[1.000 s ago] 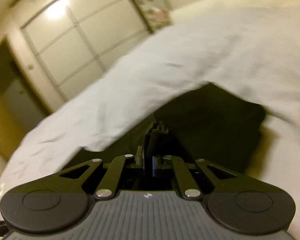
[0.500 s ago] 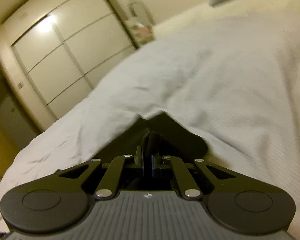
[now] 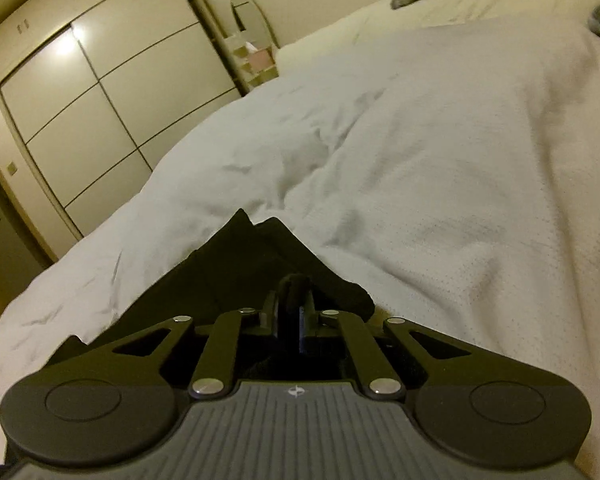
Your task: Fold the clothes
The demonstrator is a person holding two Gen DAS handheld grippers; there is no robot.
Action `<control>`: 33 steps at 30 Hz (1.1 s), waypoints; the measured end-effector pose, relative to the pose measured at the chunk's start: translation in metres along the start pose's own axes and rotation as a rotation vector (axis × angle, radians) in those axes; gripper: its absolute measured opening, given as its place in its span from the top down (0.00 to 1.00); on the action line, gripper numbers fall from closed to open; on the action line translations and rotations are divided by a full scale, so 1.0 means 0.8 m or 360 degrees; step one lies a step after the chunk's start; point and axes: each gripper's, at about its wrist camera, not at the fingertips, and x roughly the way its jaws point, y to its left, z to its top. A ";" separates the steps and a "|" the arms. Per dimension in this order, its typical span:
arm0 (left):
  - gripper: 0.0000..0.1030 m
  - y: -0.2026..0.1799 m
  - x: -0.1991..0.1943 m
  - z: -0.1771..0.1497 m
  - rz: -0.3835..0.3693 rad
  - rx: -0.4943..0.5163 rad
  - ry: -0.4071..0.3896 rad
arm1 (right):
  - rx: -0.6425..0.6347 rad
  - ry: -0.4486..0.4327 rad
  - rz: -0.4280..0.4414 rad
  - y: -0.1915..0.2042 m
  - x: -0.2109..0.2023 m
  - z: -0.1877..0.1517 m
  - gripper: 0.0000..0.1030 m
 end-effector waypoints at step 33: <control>0.66 0.003 -0.038 -0.027 0.0194 -0.0107 -0.0017 | -0.0437 0.0147 -0.0047 0.068 -0.062 -0.017 0.60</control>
